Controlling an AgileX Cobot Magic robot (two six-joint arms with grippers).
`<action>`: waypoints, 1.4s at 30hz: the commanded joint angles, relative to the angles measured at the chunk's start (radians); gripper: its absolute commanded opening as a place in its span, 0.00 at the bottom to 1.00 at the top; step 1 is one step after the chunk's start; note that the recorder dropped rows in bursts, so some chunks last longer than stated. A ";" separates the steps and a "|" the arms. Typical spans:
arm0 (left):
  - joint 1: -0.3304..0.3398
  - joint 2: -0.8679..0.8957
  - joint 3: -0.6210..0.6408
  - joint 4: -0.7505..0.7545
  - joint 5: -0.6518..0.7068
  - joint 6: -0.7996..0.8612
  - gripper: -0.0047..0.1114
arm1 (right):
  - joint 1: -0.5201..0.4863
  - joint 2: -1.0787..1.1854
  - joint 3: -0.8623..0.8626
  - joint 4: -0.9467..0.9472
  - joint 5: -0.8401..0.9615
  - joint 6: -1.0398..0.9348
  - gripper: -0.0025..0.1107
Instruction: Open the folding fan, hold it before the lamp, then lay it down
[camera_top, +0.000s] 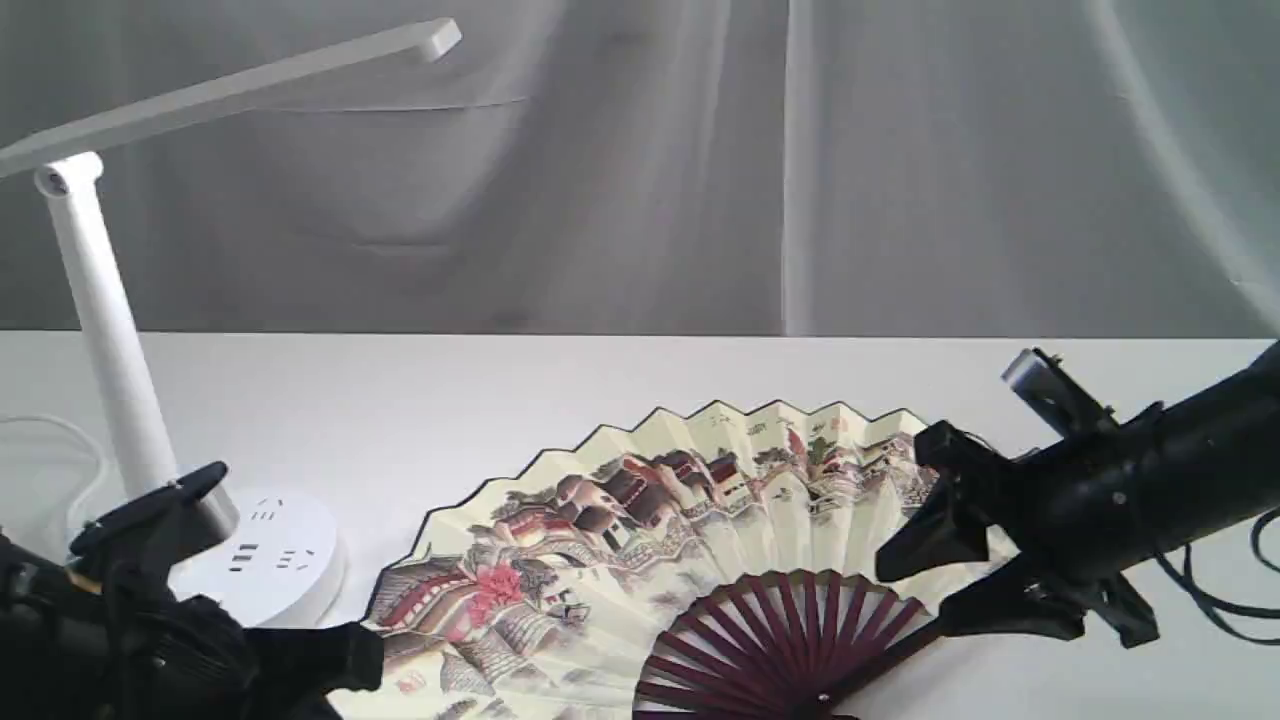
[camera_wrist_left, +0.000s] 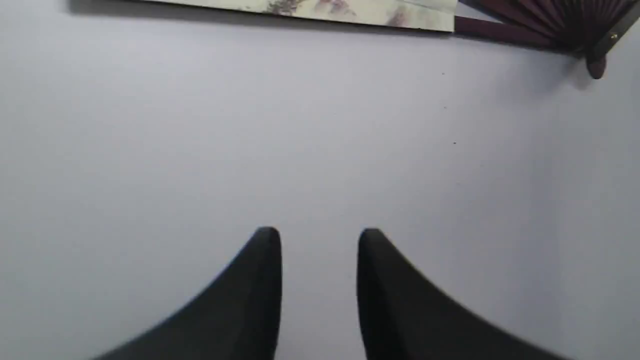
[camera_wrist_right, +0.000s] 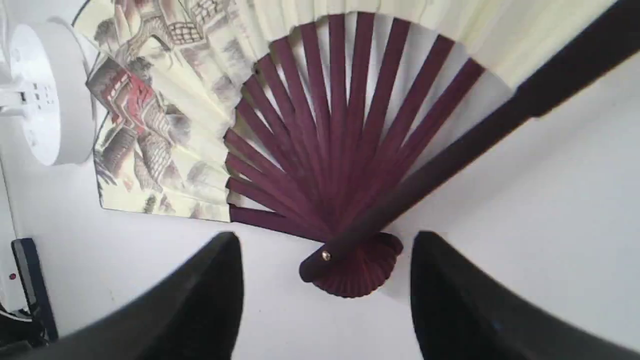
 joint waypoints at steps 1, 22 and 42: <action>0.001 -0.055 -0.001 0.140 0.031 -0.086 0.23 | -0.045 -0.046 0.000 -0.084 0.046 -0.010 0.44; 0.390 -0.156 -0.003 0.445 0.103 -0.094 0.04 | -0.059 -0.329 0.000 -0.813 0.110 0.340 0.02; 0.279 -0.156 -0.003 0.475 0.075 -0.102 0.04 | -0.114 -0.638 0.215 -0.947 -0.032 0.353 0.02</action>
